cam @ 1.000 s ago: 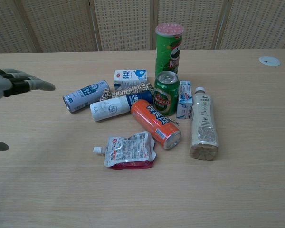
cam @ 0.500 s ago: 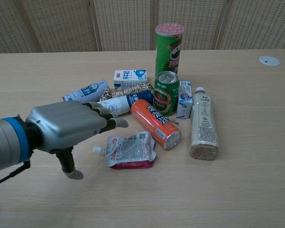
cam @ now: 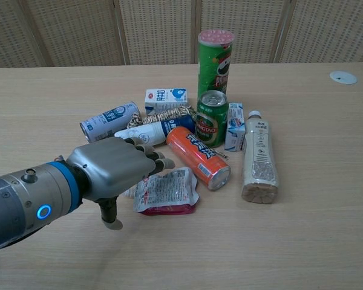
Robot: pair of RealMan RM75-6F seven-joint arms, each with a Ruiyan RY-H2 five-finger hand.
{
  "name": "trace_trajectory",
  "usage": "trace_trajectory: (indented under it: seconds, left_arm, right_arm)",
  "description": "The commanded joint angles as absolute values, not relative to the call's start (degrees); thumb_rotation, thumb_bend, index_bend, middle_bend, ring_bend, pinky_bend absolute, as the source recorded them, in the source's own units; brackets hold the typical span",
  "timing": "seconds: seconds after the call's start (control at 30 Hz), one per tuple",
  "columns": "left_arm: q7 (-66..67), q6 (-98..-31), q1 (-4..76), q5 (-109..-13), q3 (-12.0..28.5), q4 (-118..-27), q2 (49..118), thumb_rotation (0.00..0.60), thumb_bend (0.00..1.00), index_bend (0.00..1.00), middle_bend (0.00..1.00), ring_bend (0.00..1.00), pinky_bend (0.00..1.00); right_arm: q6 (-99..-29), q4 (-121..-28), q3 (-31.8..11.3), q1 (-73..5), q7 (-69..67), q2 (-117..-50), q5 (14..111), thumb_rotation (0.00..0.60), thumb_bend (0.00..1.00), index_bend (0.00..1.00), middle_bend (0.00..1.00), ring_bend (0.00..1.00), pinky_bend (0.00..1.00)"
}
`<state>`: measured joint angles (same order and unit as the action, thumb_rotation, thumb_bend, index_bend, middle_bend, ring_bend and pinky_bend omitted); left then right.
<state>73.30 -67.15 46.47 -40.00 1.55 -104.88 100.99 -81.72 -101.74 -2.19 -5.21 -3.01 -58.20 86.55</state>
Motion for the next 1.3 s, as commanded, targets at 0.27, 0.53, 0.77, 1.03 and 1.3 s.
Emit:
trace_trajectory:
  seconds: [0.27,0.53,0.77,1.03,1.3]
  left_arm:
    - [72.98,-67.88,48.96,-37.07,2.06,-99.73,105.34,0.6,0.0,0.0,0.0,0.0,0.0]
    - [72.1,-69.65,49.91,-38.64,1.79,-94.65,110.0,0.6,0.0,0.0,0.0,0.0,0.0]
    - [69.42,-71.26,49.68,-45.58,0.62,-88.54,113.16,0.6,0.0,0.29,0.16,0.16,0.27]
    - [69.06,-71.44,48.95,-51.01,-1.35,-83.65,114.82,0.6,0.0,0.5,0.39,0.36,0.45]
    - [69.62,-70.79,48.08,-54.56,-2.43,-80.18,116.01,0.6,0.0,0.68,0.56,0.53,0.6]
  right_arm:
    - [-81.52,-101.82,-2.15,-5.28,-4.47,-57.8,86.72,0.58,0.0,0.0,0.0,0.0,0.0]
    - [-80.63,-101.17,-2.3,-5.5,-6.25,-57.55,85.85,0.58,0.0,0.0,0.0,0.0,0.0]
    - [-80.85,-101.4,-2.04,-5.48,-6.83,-57.43,86.75,0.585,0.0,0.0,0.0,0.0,0.0]
    - [-80.68,-101.59,-1.84,-5.57,-6.48,-57.53,87.03,0.581,0.0,0.0,0.0,0.0,0.0]
    - [-80.66,-101.76,-1.77,-5.55,-7.58,-57.16,87.15,0.581,0.0,0.0,0.0,0.0,0.0]
